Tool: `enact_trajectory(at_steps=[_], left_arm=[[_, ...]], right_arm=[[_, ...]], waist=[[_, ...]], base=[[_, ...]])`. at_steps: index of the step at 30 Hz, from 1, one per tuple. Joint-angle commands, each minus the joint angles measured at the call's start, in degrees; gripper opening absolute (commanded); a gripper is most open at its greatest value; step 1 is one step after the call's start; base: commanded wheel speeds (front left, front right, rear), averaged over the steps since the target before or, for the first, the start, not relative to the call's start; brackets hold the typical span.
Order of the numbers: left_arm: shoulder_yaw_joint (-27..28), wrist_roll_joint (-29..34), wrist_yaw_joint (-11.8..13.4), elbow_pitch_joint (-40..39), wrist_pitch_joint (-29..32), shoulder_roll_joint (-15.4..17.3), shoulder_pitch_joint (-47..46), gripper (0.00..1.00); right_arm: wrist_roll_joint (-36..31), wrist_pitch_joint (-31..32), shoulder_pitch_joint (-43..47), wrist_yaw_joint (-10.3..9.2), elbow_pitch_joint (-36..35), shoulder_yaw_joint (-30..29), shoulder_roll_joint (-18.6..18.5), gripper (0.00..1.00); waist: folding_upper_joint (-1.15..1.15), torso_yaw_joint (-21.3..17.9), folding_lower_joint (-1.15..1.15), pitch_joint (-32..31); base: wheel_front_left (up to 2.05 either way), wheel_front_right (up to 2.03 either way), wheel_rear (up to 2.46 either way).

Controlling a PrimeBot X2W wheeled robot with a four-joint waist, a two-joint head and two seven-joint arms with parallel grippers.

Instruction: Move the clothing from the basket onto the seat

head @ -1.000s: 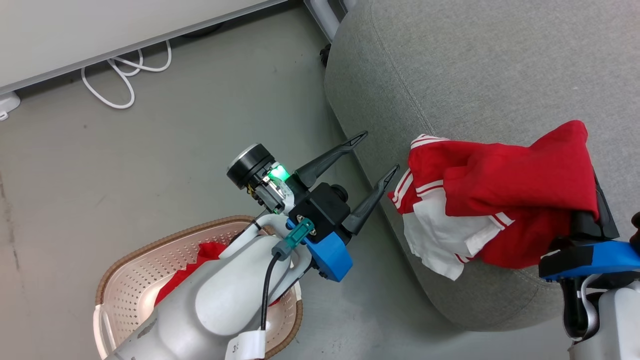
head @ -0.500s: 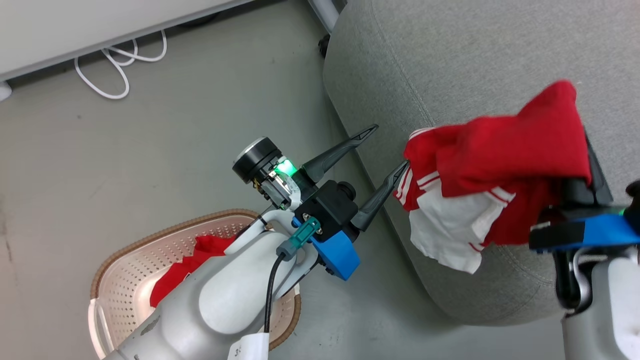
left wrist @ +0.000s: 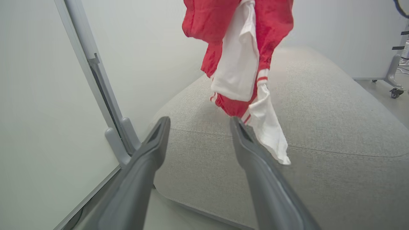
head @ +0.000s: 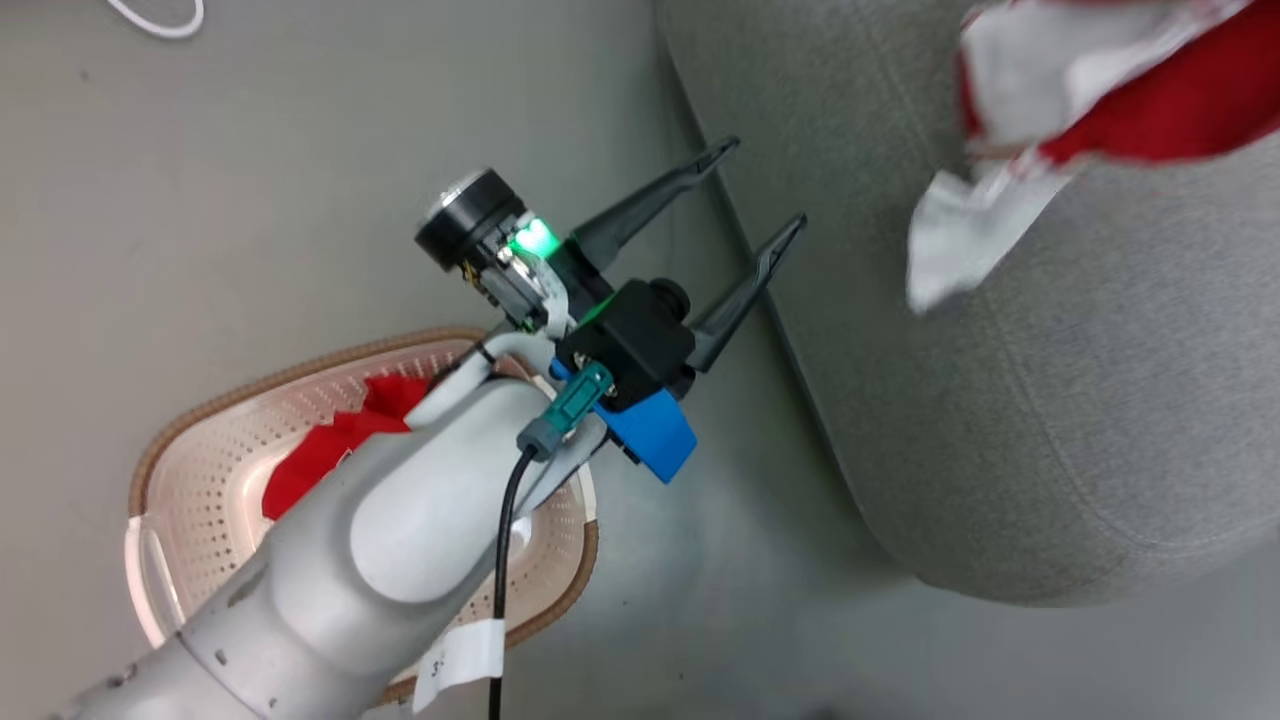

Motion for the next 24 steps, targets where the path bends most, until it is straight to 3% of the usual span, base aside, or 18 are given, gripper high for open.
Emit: enact_trajectory(at_steps=[1, 6, 14, 18, 24], left_arm=[[0.4, 0.4, 0.2, -0.4, 0.0, 0.7, -1.6, 1.0], [0.5, 1.4, 0.2, -1.7, 0.5, 1.8, -3.9, 1.0], [0.0, 2.5, 0.4, -4.1, 1.6, 3.2, -6.4, 1.0], [-0.3, 2.8, 0.3, -4.9, 1.7, 3.9, -7.0, 1.0], [-0.6, 2.5, 0.5, -5.5, 1.9, 4.4, -7.0, 1.0]], right_arm=[[0.2, -0.2, -3.0, 0.01, -0.5, -1.6, -1.7, 0.0], [0.2, -0.2, -10.1, 0.01, 0.8, -8.3, -7.7, 0.0], [0.6, -0.2, -14.6, 0.01, 9.7, -15.5, -17.4, 0.0], [0.0, -0.2, -13.0, 0.01, 14.3, -16.9, -18.0, 0.0], [-1.0, -0.2, -10.8, 0.01, 18.6, -17.9, -15.0, 0.0]], waist=[[0.0, 1.3, 0.0, 4.0], [0.0, 2.3, 0.0, 8.6], [0.0, 2.6, 0.0, 14.1], [0.0, 2.6, 0.0, 15.7], [0.0, 2.7, 0.0, 16.5]], base=[[0.0, 0.0, 0.0], [0.0, 0.0, 0.0], [0.0, 0.0, 0.0], [0.0, 0.0, 0.0], [0.0, 0.0, 0.0]])
